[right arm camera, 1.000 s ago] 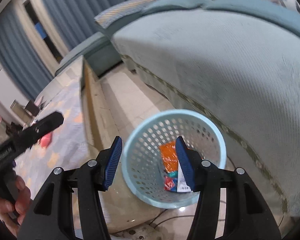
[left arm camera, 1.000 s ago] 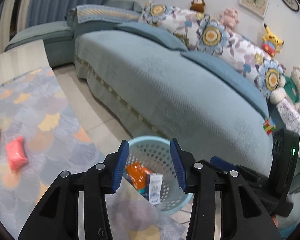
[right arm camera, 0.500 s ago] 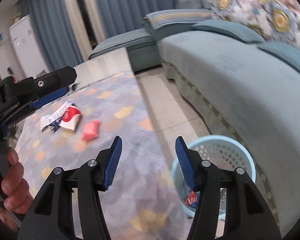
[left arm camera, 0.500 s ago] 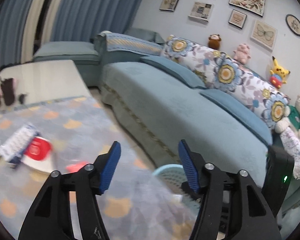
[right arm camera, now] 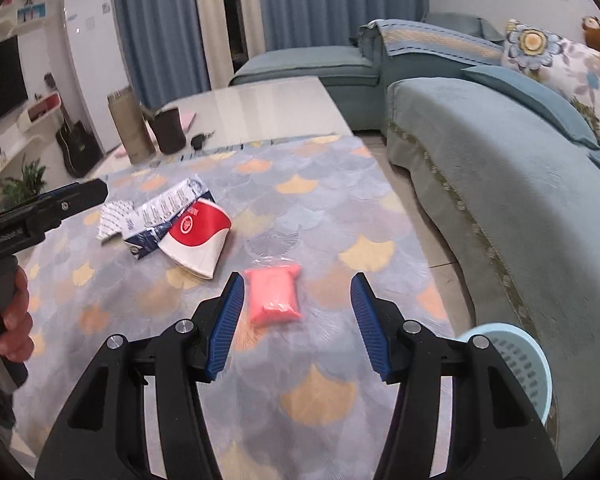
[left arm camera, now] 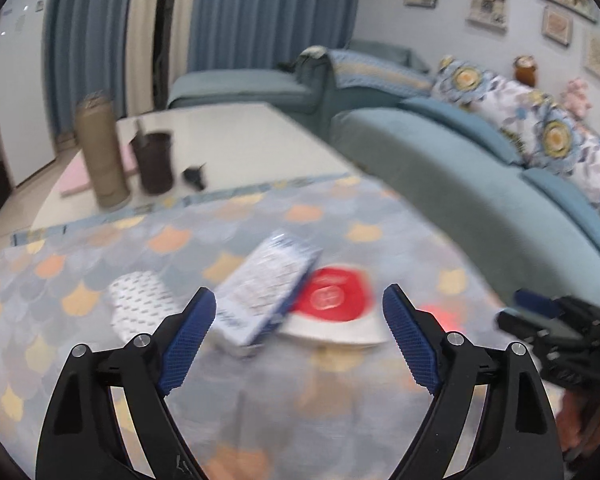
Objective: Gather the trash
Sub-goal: 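Grasp the blue-and-white milk carton with the left tool while the right tool grasps the pink bag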
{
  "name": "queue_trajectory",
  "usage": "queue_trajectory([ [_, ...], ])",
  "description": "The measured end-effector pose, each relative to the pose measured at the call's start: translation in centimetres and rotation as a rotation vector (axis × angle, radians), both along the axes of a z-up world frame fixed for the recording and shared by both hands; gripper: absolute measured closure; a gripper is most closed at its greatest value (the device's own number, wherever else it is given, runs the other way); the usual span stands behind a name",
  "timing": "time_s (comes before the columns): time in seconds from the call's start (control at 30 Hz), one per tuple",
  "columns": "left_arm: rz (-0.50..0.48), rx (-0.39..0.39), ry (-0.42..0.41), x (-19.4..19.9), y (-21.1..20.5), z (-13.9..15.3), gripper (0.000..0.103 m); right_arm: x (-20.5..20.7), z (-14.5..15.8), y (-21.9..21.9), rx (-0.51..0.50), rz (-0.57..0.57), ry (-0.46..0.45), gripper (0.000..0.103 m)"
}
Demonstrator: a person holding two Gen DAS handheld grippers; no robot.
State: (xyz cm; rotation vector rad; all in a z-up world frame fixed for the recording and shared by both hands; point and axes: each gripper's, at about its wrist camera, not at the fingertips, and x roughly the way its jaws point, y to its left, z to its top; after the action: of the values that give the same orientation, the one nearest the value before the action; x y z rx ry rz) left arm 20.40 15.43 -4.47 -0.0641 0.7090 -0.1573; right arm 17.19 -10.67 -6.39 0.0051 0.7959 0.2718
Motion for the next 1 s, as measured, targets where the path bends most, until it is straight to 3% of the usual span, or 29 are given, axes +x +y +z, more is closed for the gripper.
queue_trajectory([
  [0.27, 0.069, 0.016, 0.086, 4.7, 3.4, -4.3, 0.02, 2.7, -3.8, 1.9, 0.02, 0.007, 0.043, 0.051],
  [0.4, 0.019, -0.005, 0.176, 6.2, 3.2, -6.0, 0.025, 3.0, -5.4, 2.0, 0.016, 0.011, 0.07, 0.051],
  [0.6, -0.084, -0.043, 0.273, 5.0, 1.3, -7.7, 0.03, 3.3, -5.9, 1.6, 0.035, 0.003, 0.092, 0.051],
  [0.73, -0.08, 0.011, 0.252, 4.6, -0.6, -7.4, 0.03, 3.3, -5.8, 1.5, 0.042, 0.006, 0.081, 0.051],
  [1.0, -0.007, 0.022, 0.273, 8.5, -1.1, -7.9, 0.034, 3.7, -6.2, 1.6, 0.045, 0.009, 0.105, 0.051],
])
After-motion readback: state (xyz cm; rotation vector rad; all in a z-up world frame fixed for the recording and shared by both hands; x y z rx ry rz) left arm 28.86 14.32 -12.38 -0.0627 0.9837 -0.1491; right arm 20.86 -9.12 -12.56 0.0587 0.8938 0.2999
